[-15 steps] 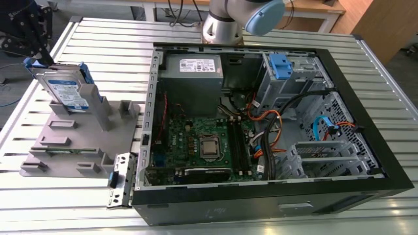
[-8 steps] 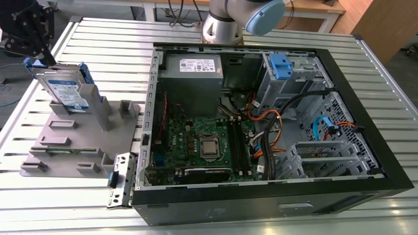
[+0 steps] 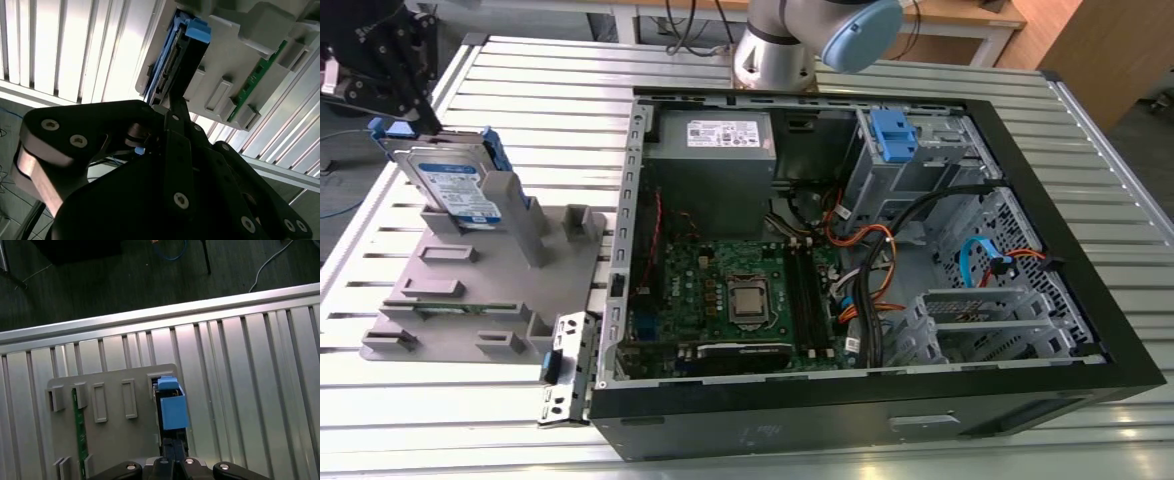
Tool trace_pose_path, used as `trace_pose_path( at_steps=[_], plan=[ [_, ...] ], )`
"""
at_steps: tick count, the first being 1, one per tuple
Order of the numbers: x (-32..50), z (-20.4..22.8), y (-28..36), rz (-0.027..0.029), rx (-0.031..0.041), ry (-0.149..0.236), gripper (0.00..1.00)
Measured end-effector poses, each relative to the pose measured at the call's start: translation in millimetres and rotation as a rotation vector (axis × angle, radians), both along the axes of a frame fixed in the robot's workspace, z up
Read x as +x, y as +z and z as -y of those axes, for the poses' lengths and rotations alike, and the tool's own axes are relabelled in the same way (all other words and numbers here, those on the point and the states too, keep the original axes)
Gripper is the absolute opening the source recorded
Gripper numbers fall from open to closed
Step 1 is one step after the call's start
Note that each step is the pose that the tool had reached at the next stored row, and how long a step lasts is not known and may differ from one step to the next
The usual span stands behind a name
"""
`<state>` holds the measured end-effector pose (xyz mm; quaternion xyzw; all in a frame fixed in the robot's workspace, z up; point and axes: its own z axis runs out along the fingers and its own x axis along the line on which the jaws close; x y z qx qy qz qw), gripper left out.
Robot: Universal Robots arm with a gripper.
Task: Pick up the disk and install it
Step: 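Pick up the disk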
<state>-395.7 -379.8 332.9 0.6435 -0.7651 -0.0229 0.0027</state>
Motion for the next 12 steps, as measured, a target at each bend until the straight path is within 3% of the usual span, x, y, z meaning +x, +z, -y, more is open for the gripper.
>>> trace_pose_path(
  at_steps=[3,12],
  plan=[
    [0.4,0.0,0.0,-0.0003,-0.0001,0.033,0.11],
    [0.4,0.0,0.5,-0.0002,-0.0001,0.037,0.11]
  ],
)
